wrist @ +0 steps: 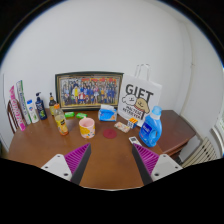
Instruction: Pour water
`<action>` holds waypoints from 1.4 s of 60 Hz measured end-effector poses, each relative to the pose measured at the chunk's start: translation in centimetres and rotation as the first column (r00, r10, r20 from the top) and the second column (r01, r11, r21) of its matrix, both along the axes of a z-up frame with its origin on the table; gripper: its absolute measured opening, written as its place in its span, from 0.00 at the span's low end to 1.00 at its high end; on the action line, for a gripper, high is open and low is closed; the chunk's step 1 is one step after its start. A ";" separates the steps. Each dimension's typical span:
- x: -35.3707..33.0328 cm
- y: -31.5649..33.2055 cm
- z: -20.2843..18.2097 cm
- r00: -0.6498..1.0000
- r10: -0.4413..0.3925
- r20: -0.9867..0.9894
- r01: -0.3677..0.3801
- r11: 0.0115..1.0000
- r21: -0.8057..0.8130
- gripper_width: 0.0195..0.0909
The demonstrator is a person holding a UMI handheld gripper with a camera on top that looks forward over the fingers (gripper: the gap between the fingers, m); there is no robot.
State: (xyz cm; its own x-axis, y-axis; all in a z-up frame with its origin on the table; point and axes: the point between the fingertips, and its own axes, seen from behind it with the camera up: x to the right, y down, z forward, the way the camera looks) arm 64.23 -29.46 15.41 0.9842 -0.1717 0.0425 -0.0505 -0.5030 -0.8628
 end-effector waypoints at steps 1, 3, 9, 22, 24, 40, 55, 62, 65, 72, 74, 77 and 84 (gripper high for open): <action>-0.1 0.0 0.0 1.000 0.000 -0.002 0.000 1.000 -0.001 0.92; -0.2 0.1 -0.2 1.000 0.000 -0.005 0.000 1.000 -0.003 0.92; -1.2 0.7 -0.8 1.000 0.015 -0.012 -0.015 1.000 -0.011 0.92; -8.7 3.6 -3.2 0.993 0.114 -0.024 -0.115 0.993 -0.039 0.92; -10.5 4.2 -3.7 0.990 0.138 -0.031 -0.139 0.989 -0.043 0.92; -23.1 14.3 -7.7 0.968 0.245 -0.049 -0.245 0.970 0.013 0.93; -27.3 27.0 -12.0 0.971 0.213 -0.106 -0.202 0.974 0.103 0.92; -26.9 31.2 -14.2 0.981 0.183 -0.072 -0.174 0.978 0.116 0.91; -26.4 32.5 -15.1 0.984 0.168 -0.053 -0.160 0.980 0.120 0.82; -27.4 34.0 -16.8 0.982 0.182 -0.047 -0.175 0.977 0.119 0.49; -27.1 34.2 -16.7 0.984 0.175 -0.031 -0.169 0.977 0.131 0.41; -27.3 34.2 -16.6 0.982 0.186 -0.025 -0.180 0.973 0.141 0.38; -27.5 34.0 -16.5 0.981 0.194 -0.027 -0.188 0.971 0.144 0.15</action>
